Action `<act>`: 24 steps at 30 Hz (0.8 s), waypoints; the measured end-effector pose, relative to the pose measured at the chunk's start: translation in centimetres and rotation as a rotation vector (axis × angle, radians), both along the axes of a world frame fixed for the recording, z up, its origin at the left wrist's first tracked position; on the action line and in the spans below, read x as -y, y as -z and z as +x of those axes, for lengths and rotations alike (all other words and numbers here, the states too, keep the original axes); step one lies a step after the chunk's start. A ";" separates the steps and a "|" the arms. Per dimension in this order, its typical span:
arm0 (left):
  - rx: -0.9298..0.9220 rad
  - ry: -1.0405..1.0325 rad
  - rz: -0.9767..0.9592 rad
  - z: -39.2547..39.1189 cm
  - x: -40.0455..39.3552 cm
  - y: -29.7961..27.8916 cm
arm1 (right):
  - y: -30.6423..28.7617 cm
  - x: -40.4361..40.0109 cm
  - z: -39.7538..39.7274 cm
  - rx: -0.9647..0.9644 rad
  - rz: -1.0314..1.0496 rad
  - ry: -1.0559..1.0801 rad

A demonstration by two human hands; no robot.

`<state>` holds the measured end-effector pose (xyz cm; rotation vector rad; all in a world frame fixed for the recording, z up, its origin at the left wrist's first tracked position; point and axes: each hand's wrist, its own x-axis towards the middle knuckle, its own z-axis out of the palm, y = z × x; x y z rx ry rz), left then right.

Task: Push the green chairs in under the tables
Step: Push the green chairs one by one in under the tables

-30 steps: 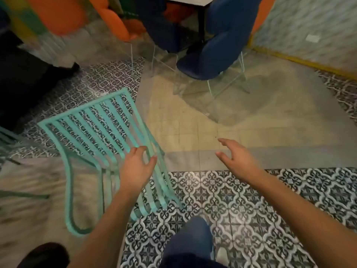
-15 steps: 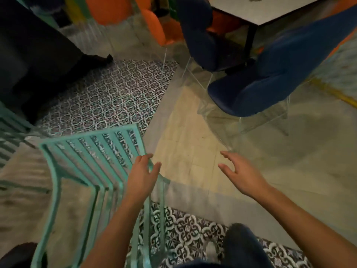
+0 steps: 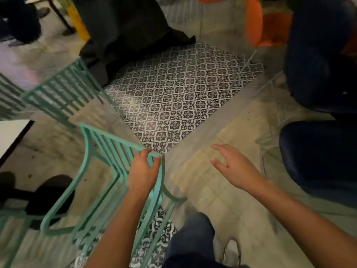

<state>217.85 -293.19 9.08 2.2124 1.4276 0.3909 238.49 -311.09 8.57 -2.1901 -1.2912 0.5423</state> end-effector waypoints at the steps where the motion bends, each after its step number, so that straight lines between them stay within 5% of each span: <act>1: 0.004 -0.047 -0.004 0.4 -0.9 0.2 | -0.1 -1.8 1.1 0.007 0.010 -0.048; 11: -0.010 -0.445 -0.085 4.2 -12.9 4.3 | 0.2 -25.1 8.0 0.105 -0.024 -0.552; 24: 0.018 -1.116 -0.203 -0.3 -20.2 4.5 | -0.1 -50.9 -0.2 0.236 -0.042 -1.385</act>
